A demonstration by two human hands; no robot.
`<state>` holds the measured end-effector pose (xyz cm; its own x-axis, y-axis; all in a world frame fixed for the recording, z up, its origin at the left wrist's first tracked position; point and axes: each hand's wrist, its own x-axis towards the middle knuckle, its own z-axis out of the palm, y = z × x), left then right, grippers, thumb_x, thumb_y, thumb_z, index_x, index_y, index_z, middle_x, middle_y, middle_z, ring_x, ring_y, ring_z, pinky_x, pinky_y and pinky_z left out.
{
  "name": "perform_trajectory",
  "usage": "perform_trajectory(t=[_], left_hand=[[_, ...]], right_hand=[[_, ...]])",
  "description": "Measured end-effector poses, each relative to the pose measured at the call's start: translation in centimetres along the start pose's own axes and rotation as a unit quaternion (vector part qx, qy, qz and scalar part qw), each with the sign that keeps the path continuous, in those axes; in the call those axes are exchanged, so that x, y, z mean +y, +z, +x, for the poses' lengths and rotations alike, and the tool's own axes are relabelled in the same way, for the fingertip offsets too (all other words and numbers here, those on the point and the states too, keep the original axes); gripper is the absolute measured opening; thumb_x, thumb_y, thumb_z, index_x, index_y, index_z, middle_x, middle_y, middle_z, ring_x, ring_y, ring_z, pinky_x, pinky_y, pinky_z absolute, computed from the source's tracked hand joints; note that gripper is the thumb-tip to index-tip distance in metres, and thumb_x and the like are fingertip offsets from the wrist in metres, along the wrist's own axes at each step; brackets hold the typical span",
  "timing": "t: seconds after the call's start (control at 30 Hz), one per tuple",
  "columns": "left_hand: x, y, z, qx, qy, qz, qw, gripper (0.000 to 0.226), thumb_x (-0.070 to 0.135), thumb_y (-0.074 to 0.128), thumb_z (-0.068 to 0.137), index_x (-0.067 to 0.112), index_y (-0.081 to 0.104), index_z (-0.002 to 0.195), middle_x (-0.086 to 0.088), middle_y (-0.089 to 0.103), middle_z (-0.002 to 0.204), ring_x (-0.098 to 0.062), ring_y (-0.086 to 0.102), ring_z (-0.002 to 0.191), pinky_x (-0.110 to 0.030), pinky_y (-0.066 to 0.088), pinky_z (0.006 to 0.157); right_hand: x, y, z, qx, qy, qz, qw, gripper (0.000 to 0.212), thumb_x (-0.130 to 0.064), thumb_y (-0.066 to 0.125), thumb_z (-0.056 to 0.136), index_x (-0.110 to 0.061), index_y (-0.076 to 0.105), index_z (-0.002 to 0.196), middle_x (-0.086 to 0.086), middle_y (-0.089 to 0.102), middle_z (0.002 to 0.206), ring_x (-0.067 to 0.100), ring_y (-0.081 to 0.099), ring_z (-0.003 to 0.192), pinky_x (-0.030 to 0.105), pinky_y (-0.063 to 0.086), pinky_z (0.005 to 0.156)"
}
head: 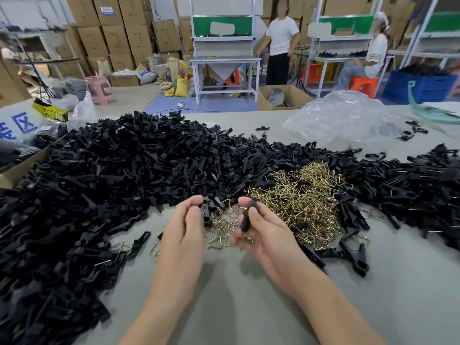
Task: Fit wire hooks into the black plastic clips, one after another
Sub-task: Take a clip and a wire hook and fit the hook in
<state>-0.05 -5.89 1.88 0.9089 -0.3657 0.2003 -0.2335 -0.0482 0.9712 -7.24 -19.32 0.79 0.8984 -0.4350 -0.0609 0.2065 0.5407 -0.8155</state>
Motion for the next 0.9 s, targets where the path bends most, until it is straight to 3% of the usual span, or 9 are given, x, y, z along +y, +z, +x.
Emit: perform_trajectory(t=[0.07, 0.13, 0.27, 0.37, 0.53, 0.63, 0.8, 0.9], left_hand=[[-0.20, 0.29, 0.34, -0.030, -0.028, -0.008, 0.999, 0.033, 0.025, 0.043, 0.104, 0.049, 0.055, 0.123, 0.016, 0.055, 0.069, -0.006, 0.050, 0.060, -0.036, 0.051, 0.068], [-0.09, 0.45, 0.54, -0.054, -0.029, -0.027, 0.998, 0.041, 0.011, 0.042, 0.106, 0.045, 0.045, 0.129, 0.015, 0.062, 0.074, -0.005, 0.056, 0.060, -0.021, 0.052, 0.061], [-0.07, 0.57, 0.71, -0.069, -0.011, -0.012, 0.997, 0.031, 0.012, 0.047, 0.104, 0.040, 0.052, 0.117, 0.016, 0.071, 0.100, -0.008, 0.070, 0.083, -0.025, 0.055, 0.075], [-0.51, 0.52, 0.81, -0.061, -0.010, 0.017, 0.998, 0.026, 0.019, 0.052, 0.102, 0.042, 0.064, 0.106, 0.003, 0.073, 0.095, -0.013, 0.069, 0.083, -0.032, 0.056, 0.079], [-0.08, 0.49, 0.93, -0.054, -0.049, -0.106, 0.992, 0.024, 0.021, 0.049, 0.103, 0.029, 0.071, 0.103, 0.007, 0.066, 0.069, -0.008, 0.059, 0.059, -0.019, 0.050, 0.055], [-0.03, 0.54, 0.84, -0.058, -0.065, -0.136, 0.987, 0.032, 0.023, 0.049, 0.103, 0.030, 0.078, 0.091, 0.005, 0.065, 0.069, -0.008, 0.056, 0.058, -0.020, 0.049, 0.053], [0.26, 0.70, 0.70, -0.092, -0.080, -0.158, 0.980, 0.029, 0.009, 0.046, 0.104, 0.026, 0.068, 0.112, -0.002, 0.075, 0.084, -0.009, 0.065, 0.069, -0.018, 0.055, 0.064], [0.34, 0.81, 0.43, -0.101, -0.067, -0.141, 0.983, 0.026, 0.011, 0.048, 0.104, 0.030, 0.063, 0.116, -0.006, 0.075, 0.085, -0.013, 0.068, 0.072, -0.018, 0.055, 0.066]], right_hand=[[0.03, -0.03, 0.18, 0.008, 0.002, 0.011, 1.000, 0.026, -0.010, 0.043, 0.106, -0.016, 0.058, 0.126, 0.000, 0.060, 0.068, 0.012, 0.054, 0.056, 0.031, 0.056, 0.059], [-0.02, -0.07, 0.22, 0.005, -0.006, 0.019, 1.000, 0.029, -0.010, 0.046, 0.104, -0.019, 0.056, 0.130, 0.001, 0.059, 0.068, 0.011, 0.052, 0.054, 0.029, 0.055, 0.058], [-0.07, -0.37, 0.07, -0.014, -0.012, 0.018, 1.000, 0.040, -0.018, 0.061, 0.090, -0.018, 0.062, 0.130, 0.004, 0.064, 0.075, 0.012, 0.059, 0.060, 0.029, 0.058, 0.067], [-0.17, -0.41, -0.05, -0.026, -0.006, 0.021, 0.999, 0.042, -0.017, 0.065, 0.088, -0.015, 0.061, 0.130, 0.007, 0.067, 0.081, 0.015, 0.063, 0.067, 0.032, 0.060, 0.076], [-0.11, -0.16, 0.10, -0.004, -0.007, -0.049, 0.999, 0.023, -0.012, 0.054, 0.103, -0.014, 0.060, 0.125, 0.013, 0.076, 0.095, 0.017, 0.068, 0.076, 0.031, 0.059, 0.079], [0.01, -0.11, 0.06, -0.008, -0.010, -0.082, 0.997, 0.024, -0.008, 0.049, 0.105, -0.014, 0.062, 0.124, 0.014, 0.076, 0.104, 0.016, 0.070, 0.081, 0.029, 0.058, 0.081], [0.18, -0.29, -0.11, -0.011, -0.021, -0.119, 0.993, 0.028, -0.008, 0.055, 0.102, -0.020, 0.069, 0.124, 0.007, 0.075, 0.110, 0.021, 0.072, 0.100, 0.040, 0.056, 0.097], [-0.03, -0.53, -0.02, 0.008, -0.033, -0.134, 0.990, 0.031, -0.007, 0.057, 0.101, -0.025, 0.072, 0.121, 0.007, 0.075, 0.111, 0.022, 0.072, 0.105, 0.042, 0.057, 0.095]])
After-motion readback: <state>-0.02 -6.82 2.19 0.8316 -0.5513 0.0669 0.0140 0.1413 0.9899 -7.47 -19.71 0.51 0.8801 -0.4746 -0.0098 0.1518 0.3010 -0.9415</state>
